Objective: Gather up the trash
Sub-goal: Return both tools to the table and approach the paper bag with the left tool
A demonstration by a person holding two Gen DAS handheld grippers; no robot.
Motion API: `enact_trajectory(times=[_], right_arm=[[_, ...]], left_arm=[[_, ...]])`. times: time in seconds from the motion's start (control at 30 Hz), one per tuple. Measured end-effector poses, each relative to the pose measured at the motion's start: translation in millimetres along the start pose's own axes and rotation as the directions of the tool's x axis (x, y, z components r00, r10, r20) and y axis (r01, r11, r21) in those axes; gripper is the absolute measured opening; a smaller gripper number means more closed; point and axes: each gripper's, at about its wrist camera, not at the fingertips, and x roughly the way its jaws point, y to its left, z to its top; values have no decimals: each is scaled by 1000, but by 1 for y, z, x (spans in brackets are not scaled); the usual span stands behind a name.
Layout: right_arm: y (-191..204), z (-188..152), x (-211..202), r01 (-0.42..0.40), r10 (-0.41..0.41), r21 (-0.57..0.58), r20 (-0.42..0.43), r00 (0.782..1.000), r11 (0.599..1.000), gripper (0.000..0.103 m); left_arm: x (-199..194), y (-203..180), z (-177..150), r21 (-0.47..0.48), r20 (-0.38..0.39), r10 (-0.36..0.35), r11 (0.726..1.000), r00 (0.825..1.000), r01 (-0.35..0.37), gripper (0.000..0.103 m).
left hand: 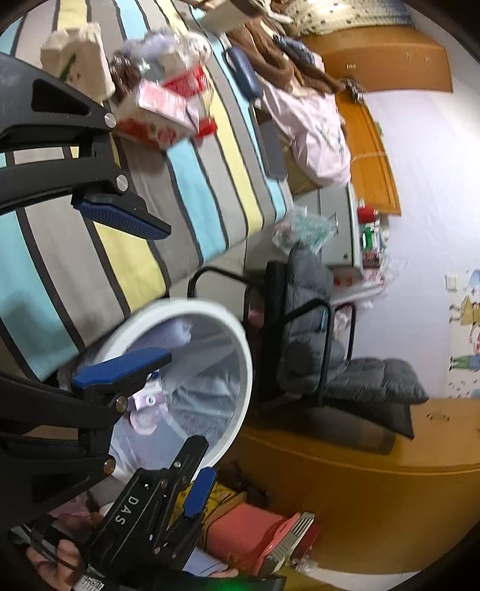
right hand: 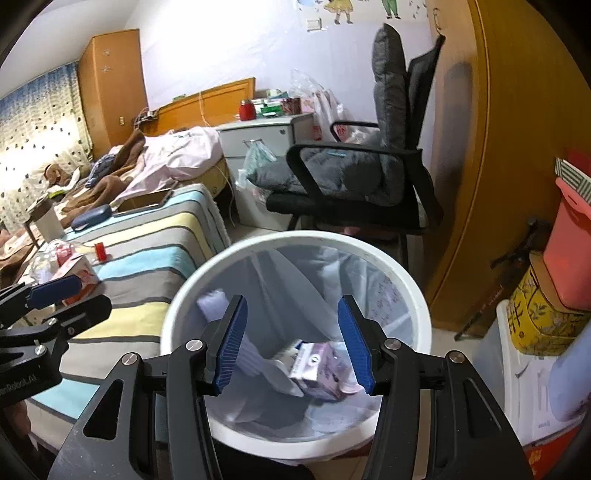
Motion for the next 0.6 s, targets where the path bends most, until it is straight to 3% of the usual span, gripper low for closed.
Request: enact_trajectory(times=[0.27, 0.4, 0.6], right_arm=[[25, 3, -6, -38, 40, -40, 46, 998, 998, 53], [43, 4, -6, -78, 83, -70, 70, 994, 994, 53], [74, 5, -5, -137, 148, -124, 76, 986, 983, 53]], left_arm=[[-22, 31, -13, -54, 33, 102, 994, 994, -100, 63], [-32, 54, -22, -114, 27, 116, 987, 993, -112, 63], [-48, 85, -35, -161, 21, 201, 968, 979, -195, 63]])
